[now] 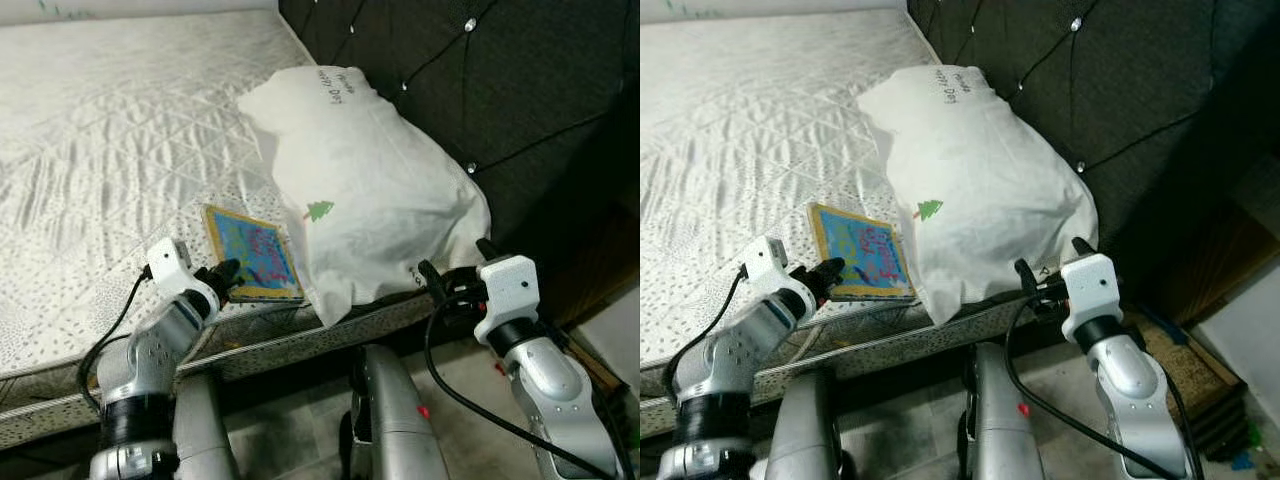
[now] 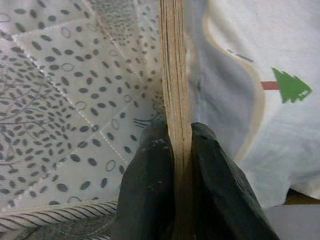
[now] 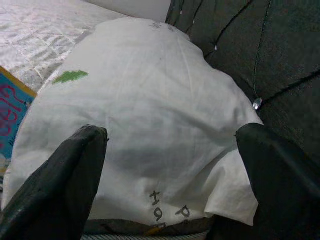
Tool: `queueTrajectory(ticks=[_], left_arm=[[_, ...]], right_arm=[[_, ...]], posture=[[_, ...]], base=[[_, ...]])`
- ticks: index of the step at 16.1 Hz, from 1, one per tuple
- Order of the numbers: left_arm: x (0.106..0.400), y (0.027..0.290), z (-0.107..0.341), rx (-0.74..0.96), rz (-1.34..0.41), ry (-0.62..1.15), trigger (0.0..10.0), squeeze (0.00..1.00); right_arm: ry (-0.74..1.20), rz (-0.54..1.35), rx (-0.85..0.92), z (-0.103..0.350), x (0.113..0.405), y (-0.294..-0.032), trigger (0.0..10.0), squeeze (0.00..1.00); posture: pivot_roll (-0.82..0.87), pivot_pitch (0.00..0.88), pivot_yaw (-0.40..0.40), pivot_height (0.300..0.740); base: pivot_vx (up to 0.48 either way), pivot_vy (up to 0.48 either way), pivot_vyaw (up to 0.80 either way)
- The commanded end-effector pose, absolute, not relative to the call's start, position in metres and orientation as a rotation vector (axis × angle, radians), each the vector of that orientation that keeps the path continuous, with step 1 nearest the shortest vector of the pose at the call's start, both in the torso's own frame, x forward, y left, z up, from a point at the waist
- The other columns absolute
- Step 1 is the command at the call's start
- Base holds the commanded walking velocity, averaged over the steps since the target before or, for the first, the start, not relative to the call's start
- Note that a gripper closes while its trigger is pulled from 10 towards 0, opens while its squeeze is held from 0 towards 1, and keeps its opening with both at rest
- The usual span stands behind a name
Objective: Clean up the room
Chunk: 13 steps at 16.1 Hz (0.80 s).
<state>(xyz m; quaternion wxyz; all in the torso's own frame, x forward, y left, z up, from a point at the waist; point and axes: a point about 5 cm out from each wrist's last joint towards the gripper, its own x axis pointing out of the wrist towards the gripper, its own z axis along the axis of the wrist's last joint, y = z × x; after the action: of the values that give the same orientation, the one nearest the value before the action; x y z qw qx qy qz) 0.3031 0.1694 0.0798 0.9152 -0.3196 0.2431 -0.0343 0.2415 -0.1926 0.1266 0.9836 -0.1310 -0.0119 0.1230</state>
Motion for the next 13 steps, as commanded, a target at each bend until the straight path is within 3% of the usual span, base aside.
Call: queueTrajectory(ticks=[1, 8, 13], left_arm=[[0.302, 0.159, 0.062, -0.631, -0.084, 0.606, 10.0, 0.00], [0.339, 0.171, 0.066, -0.565, -0.104, 0.614, 10.0, 0.00], [0.346, 0.134, 0.067, -0.553, -0.317, 0.682, 10.0, 0.00]], right_arm=[[-0.043, 0.238, -0.277, 0.136, 0.243, -0.196, 10.0, 0.00], [-0.052, 0.241, -0.301, 0.147, 0.243, -0.198, 10.0, 0.00], [-0.052, 0.255, -0.317, 0.150, 0.247, -0.199, 10.0, 0.00]], posture=[[-0.16, 0.078, -0.091, 0.533], [-0.20, 0.072, -0.114, 0.533], [-0.21, 0.065, -0.130, 0.533]], base=[[0.000, 0.000, 0.00], [0.000, 0.000, 0.00], [0.000, 0.000, 0.00]])
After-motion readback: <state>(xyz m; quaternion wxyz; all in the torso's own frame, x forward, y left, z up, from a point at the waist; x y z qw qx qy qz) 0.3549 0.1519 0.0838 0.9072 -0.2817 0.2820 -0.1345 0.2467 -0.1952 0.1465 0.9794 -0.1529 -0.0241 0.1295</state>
